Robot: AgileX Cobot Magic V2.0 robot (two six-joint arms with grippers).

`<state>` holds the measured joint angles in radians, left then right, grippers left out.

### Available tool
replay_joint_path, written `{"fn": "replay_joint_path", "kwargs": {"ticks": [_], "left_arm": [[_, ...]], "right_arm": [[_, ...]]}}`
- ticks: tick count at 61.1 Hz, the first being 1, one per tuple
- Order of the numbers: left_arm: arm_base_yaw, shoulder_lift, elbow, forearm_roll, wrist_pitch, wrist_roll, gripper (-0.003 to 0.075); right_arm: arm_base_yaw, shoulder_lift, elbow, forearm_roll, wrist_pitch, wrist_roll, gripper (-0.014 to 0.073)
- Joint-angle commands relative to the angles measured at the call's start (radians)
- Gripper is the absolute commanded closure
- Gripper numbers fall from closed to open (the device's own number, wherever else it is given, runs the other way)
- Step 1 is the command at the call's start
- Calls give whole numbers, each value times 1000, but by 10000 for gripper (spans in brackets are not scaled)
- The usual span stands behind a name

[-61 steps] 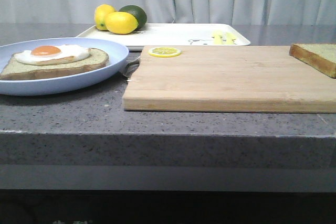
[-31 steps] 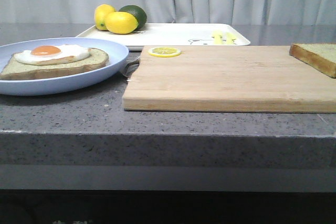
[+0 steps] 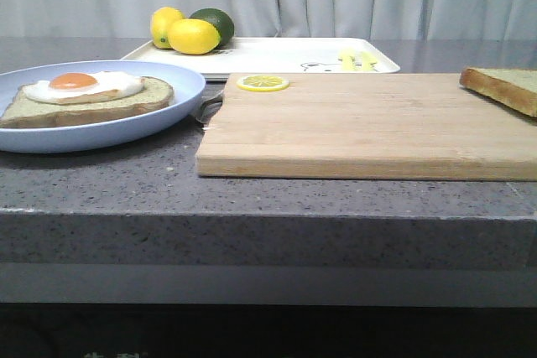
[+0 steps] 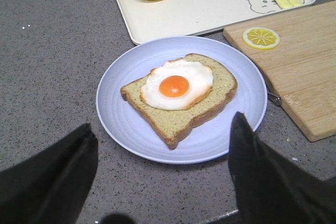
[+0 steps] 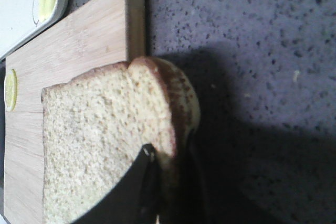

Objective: Place bread and move sandwich to tray
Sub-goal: 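Grasp the plain bread slice edge with the right gripper and lift, then carry the bread slice with the right gripper over the egg toast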

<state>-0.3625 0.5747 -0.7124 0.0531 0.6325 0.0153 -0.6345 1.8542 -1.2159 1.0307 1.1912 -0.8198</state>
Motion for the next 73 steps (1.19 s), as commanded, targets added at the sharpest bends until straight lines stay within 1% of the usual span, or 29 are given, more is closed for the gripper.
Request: {"fn": "replay_joint_path", "kwargs": {"ticks": [1, 12, 30, 42, 52, 64, 73], "left_arm": [[-8, 6, -27, 5, -70, 0, 207], [-8, 6, -27, 6, -70, 0, 207], [-8, 6, -27, 7, -70, 0, 207], [-8, 6, -27, 8, -70, 0, 207], [-8, 6, -27, 8, -70, 0, 207], [-8, 6, -27, 8, -70, 0, 207], [-8, 6, -27, 8, -70, 0, 207]], "right_arm": [[-3, -44, -24, 44, 98, -19, 548], [-3, -60, -24, 72, 116, -19, 557], [1, -148, -24, 176, 143, -19, 557], [39, -217, -24, 204, 143, -2, 557], [132, -253, -24, 246, 143, 39, 557], [307, -257, -24, 361, 143, 45, 557], [465, -257, -24, 491, 107, 45, 557]]}}
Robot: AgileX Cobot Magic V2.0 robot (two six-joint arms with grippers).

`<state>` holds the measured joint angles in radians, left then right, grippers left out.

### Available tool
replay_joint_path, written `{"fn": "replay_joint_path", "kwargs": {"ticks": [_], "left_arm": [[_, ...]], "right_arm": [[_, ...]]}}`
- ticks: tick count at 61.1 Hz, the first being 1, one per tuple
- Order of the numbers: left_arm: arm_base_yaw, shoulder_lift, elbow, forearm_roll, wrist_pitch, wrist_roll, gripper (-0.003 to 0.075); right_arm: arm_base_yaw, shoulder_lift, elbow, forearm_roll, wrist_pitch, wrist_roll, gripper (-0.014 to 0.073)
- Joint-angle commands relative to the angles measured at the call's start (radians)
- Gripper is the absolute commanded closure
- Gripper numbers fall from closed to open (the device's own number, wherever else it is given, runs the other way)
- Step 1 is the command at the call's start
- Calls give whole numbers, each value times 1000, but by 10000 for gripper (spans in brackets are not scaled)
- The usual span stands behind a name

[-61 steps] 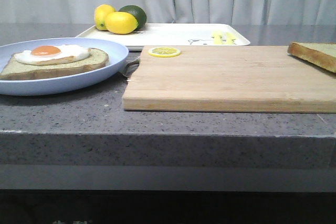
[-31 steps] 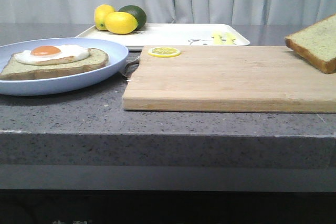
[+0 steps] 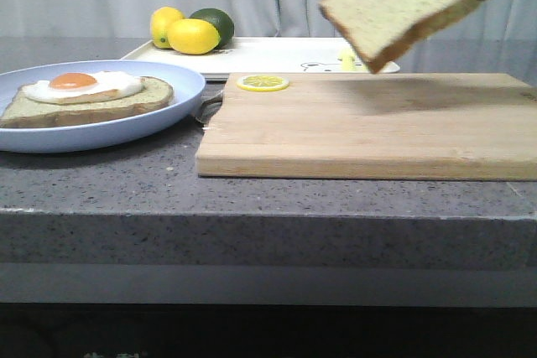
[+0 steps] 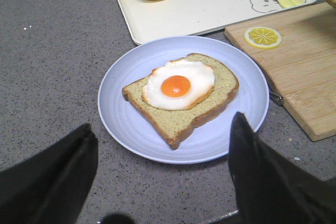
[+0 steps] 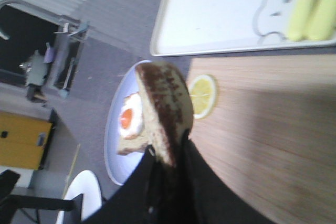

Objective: Place bread and move sandwich to tray
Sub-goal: 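Carry the bread slice with the right gripper over the egg toast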

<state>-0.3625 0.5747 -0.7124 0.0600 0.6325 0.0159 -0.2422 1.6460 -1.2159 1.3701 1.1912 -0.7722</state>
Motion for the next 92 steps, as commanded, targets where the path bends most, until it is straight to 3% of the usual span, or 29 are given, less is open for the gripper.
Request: {"fn": "replay_joint_path", "kwargs": {"ticks": [1, 14, 29, 45, 51, 71, 92], "left_arm": [[-8, 6, -27, 2, -70, -1, 207], [-8, 6, -27, 2, -70, -1, 207], [-8, 6, -27, 2, -70, -1, 207], [-8, 6, -27, 2, -70, -1, 207], [-8, 6, -27, 2, -70, -1, 207], [-8, 6, -27, 2, -70, -1, 207], [-8, 6, -27, 2, -70, -1, 207]], "right_arm": [[89, -49, -24, 170, 95, -3, 557], [329, -48, -24, 311, -59, -3, 557], [609, -5, -24, 497, -334, -7, 557], [794, 103, -142, 497, -611, -6, 557], [825, 141, -192, 497, -697, -6, 557], [824, 182, -215, 434, -790, -6, 555], [816, 182, -215, 382, -722, -6, 466]]}}
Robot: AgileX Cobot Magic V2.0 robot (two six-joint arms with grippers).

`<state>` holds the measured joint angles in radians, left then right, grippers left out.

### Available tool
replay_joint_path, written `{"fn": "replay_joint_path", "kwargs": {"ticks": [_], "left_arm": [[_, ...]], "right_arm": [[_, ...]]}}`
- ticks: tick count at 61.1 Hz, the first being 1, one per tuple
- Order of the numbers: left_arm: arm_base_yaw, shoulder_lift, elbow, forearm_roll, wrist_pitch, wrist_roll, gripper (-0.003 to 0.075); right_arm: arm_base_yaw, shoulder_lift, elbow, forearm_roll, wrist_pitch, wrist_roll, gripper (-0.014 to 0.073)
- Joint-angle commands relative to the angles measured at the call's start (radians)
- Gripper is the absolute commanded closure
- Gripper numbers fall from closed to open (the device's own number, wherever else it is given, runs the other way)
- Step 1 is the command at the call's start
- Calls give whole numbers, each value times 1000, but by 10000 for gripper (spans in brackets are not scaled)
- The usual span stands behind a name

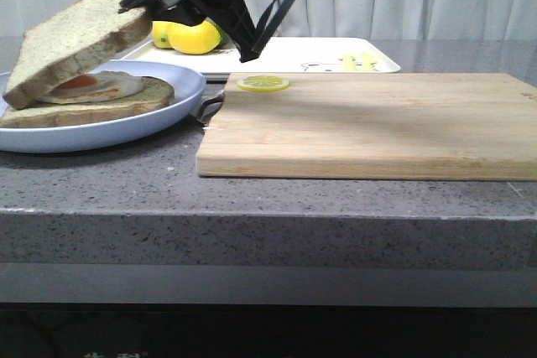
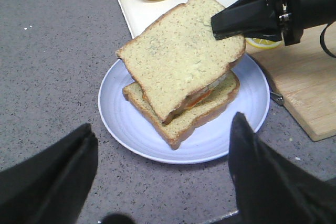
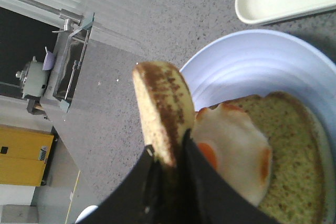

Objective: Place bread and move sandwich to tray
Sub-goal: 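Carry the bread slice with the right gripper over the egg toast, then lower the bread onto the egg and open the right gripper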

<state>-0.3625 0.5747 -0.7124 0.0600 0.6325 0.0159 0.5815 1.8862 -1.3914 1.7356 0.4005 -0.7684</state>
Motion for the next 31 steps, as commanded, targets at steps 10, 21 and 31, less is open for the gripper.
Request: {"fn": "replay_joint_path", "kwargs": {"ticks": [10, 21, 31], "left_arm": [[-8, 6, -27, 0, -70, -1, 207], [-8, 6, -27, 0, -69, -1, 207], [-8, 6, -27, 0, -68, -1, 207]], "right_arm": [[-11, -59, -39, 15, 97, -10, 459], [-11, -59, -36, -32, 80, -10, 455], [-31, -59, -29, -76, 101, -9, 347]]}}
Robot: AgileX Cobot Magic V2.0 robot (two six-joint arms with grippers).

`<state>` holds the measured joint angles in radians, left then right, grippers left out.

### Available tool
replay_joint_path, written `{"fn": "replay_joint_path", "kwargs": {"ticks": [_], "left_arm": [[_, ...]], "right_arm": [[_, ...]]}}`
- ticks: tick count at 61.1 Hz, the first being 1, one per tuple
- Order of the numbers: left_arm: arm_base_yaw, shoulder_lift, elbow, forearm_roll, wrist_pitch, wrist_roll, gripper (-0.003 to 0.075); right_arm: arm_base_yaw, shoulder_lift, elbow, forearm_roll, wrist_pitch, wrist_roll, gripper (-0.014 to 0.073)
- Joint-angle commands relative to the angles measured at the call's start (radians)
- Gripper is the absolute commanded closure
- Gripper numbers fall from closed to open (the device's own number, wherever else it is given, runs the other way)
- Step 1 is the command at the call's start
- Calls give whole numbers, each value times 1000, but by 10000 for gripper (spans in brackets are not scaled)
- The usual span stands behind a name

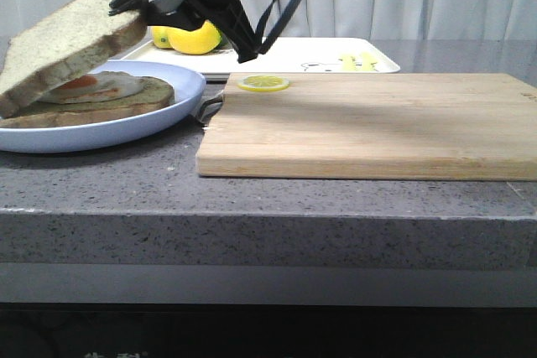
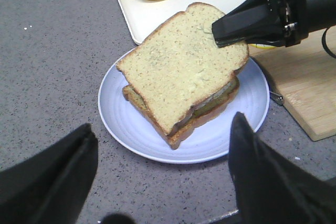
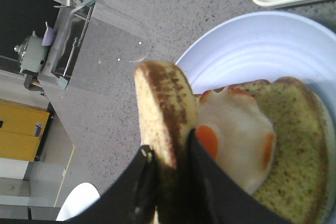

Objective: Place bread and move sandwich to tray
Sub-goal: 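Lower the bread onto the egg and open the right gripper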

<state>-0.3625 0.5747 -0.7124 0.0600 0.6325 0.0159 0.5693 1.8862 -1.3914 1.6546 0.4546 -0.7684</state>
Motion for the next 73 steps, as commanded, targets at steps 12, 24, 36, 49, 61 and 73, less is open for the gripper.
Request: {"fn": "replay_joint_path", "kwargs": {"ticks": [12, 24, 36, 49, 61, 73], "left_arm": [[-8, 6, -27, 0, -68, -1, 207], [-8, 6, -27, 0, -68, -1, 207], [-8, 6, -27, 0, -68, -1, 207], [-8, 6, -27, 0, -66, -1, 207], [-8, 6, -27, 0, -66, -1, 207], [-8, 6, -27, 0, -66, -1, 207]], "right_arm": [[-55, -65, -28, -34, 108, -9, 132], [-81, -133, -28, -189, 112, 7, 116], [-98, -272, -28, -590, 129, 218, 117], [-98, -457, -28, -1335, 264, 669, 117], [-97, -687, 45, -1669, 369, 804, 117], [-97, -918, 208, -1690, 353, 804, 117]]}}
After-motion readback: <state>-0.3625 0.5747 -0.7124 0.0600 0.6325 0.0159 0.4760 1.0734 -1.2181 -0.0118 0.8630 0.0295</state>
